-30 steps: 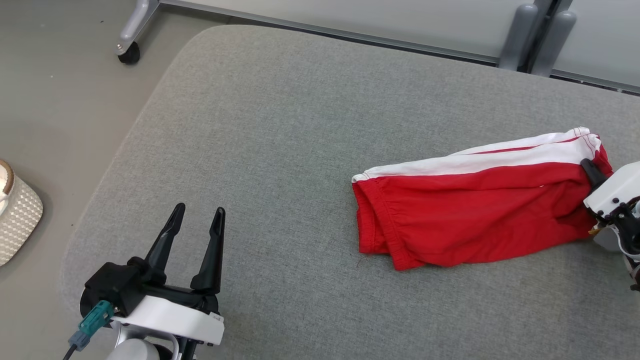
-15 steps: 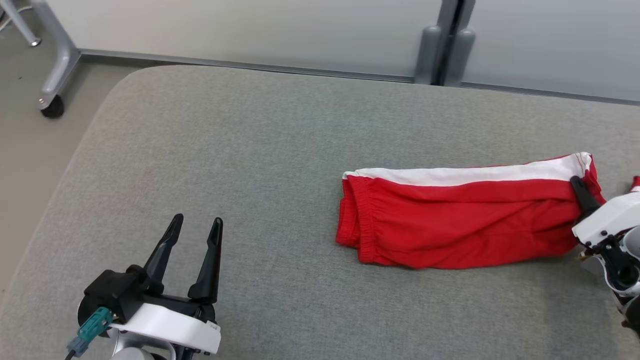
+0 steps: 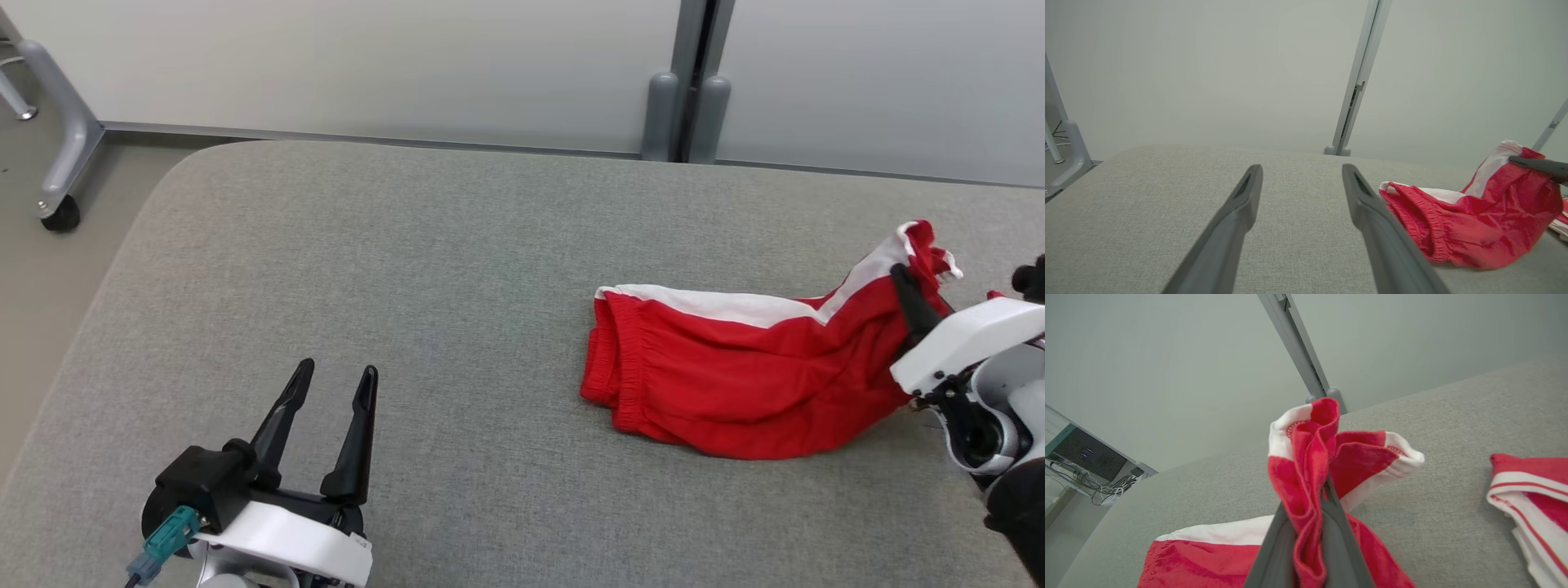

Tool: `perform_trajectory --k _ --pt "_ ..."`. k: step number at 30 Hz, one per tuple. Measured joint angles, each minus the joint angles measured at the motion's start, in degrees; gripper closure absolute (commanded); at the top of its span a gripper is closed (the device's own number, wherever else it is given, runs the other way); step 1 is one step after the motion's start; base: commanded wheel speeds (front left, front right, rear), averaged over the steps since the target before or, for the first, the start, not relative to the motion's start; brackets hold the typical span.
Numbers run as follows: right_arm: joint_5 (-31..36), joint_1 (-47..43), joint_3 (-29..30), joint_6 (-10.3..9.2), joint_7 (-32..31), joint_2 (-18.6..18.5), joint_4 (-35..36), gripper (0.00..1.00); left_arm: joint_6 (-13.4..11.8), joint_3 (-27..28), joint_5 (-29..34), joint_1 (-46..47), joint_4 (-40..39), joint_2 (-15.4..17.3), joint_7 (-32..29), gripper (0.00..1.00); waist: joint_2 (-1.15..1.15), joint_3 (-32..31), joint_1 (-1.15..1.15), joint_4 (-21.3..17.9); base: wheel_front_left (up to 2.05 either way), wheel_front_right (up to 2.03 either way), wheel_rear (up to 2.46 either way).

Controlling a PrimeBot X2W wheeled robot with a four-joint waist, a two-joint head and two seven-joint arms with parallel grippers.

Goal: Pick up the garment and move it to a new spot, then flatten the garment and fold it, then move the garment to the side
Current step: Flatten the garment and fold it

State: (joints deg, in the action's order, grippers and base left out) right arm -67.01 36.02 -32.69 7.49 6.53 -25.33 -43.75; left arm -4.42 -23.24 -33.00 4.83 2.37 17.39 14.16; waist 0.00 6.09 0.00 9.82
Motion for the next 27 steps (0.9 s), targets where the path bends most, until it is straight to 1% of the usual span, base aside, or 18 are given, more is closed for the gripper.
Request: perform_trajectory --k 2,5,10,14,17,19,20,21,22,23,24,27 --pt "1.0 0.7 -1.5 -0.01 0.1 0.8 0.9 1.00 0.1 -0.1 0.0 -0.1 0.2 -0.1 0.0 0.00 0.00 -0.2 0.00 0.9 0.00 0.00 0.00" --pt "2.6 1.1 -4.1 0.00 -0.3 3.0 1.8 1.00 0.1 -0.4 -0.4 -0.7 0.7 -0.4 0.0 0.00 0.00 -0.5 0.00 2.4 0.00 0.00 0.00" --pt "3.8 1.2 -7.3 0.00 -1.8 6.5 1.5 1.00 0.3 -0.8 -0.6 -0.8 1.4 -0.8 0.0 0.00 0.00 -0.9 0.00 5.4 0.00 0.00 0.00" --pt "4.5 1.8 -9.1 0.00 -2.5 9.2 -0.1 1.00 0.3 -0.6 -0.9 -0.8 1.9 -0.7 0.1 0.00 0.00 -0.9 0.00 7.5 0.00 0.00 0.00" --pt "5.1 3.1 -10.3 0.00 -3.5 11.1 -2.8 1.00 0.6 -0.8 -0.9 -0.8 2.3 -1.0 0.1 0.00 0.00 -0.5 0.00 8.9 0.00 0.00 0.00" --pt "5.1 3.7 -10.9 0.00 -4.2 11.9 -4.0 1.00 0.6 -0.8 -0.9 -0.7 2.6 -1.1 0.2 0.00 0.00 -0.1 0.00 9.2 0.00 0.00 0.00" --pt "5.3 3.9 -11.2 0.00 -4.3 12.3 -4.6 0.98 0.7 -0.8 -0.9 -0.6 2.7 -1.2 0.2 0.00 0.00 0.0 0.00 9.3 0.00 0.00 0.00" --pt "5.3 4.0 -11.5 0.00 -4.3 12.6 -4.9 0.92 0.7 -0.8 -0.9 -0.5 2.8 -1.2 0.2 0.00 0.00 0.2 0.00 9.3 0.00 0.00 0.00" --pt "5.3 4.2 -11.9 0.00 -4.5 13.0 -5.3 0.75 0.7 -0.7 -0.9 -0.4 2.9 -1.3 0.3 0.00 0.00 0.3 0.00 9.2 0.00 0.00 0.00" --pt "5.4 4.4 -12.3 0.00 -4.8 13.3 -5.6 0.31 0.7 -0.7 -0.9 -0.4 3.0 -1.4 0.3 0.00 0.00 0.4 0.00 9.1 0.00 0.00 0.00" --pt "5.5 4.4 -12.6 0.00 -4.8 13.8 -5.7 0.00 0.8 -0.7 -0.9 -0.4 3.2 -1.4 0.3 0.00 0.00 0.4 0.00 8.9 0.00 0.00 0.00" --pt "5.1 4.4 -13.4 0.00 -4.8 14.6 -5.8 0.00 0.8 -0.7 -0.9 -0.3 3.5 -1.7 0.4 0.00 0.00 0.4 0.00 8.1 0.00 0.00 0.00"
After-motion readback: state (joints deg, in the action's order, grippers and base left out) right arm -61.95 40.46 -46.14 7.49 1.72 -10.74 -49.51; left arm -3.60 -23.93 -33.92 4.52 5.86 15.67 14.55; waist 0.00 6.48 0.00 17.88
